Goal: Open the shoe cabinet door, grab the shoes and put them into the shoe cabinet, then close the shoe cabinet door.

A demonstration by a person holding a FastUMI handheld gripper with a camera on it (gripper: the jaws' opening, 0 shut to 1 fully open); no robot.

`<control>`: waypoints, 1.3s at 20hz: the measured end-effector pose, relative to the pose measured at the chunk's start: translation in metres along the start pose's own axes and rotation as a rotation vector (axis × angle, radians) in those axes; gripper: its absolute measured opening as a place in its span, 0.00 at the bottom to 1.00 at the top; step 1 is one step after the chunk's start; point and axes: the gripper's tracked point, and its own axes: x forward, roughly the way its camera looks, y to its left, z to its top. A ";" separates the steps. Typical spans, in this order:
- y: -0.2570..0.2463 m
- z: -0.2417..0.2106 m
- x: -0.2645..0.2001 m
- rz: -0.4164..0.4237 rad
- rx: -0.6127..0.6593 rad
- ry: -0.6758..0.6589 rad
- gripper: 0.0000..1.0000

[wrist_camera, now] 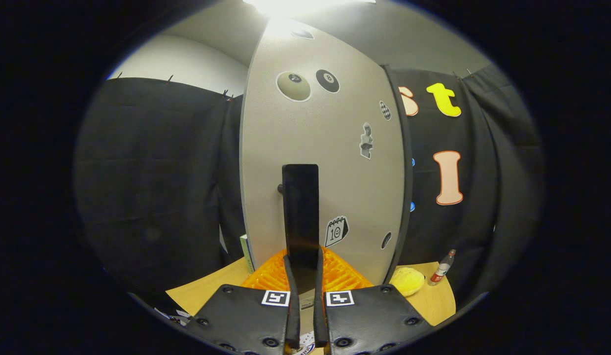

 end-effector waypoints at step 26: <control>-0.089 0.001 -0.068 -0.417 0.055 -0.051 0.24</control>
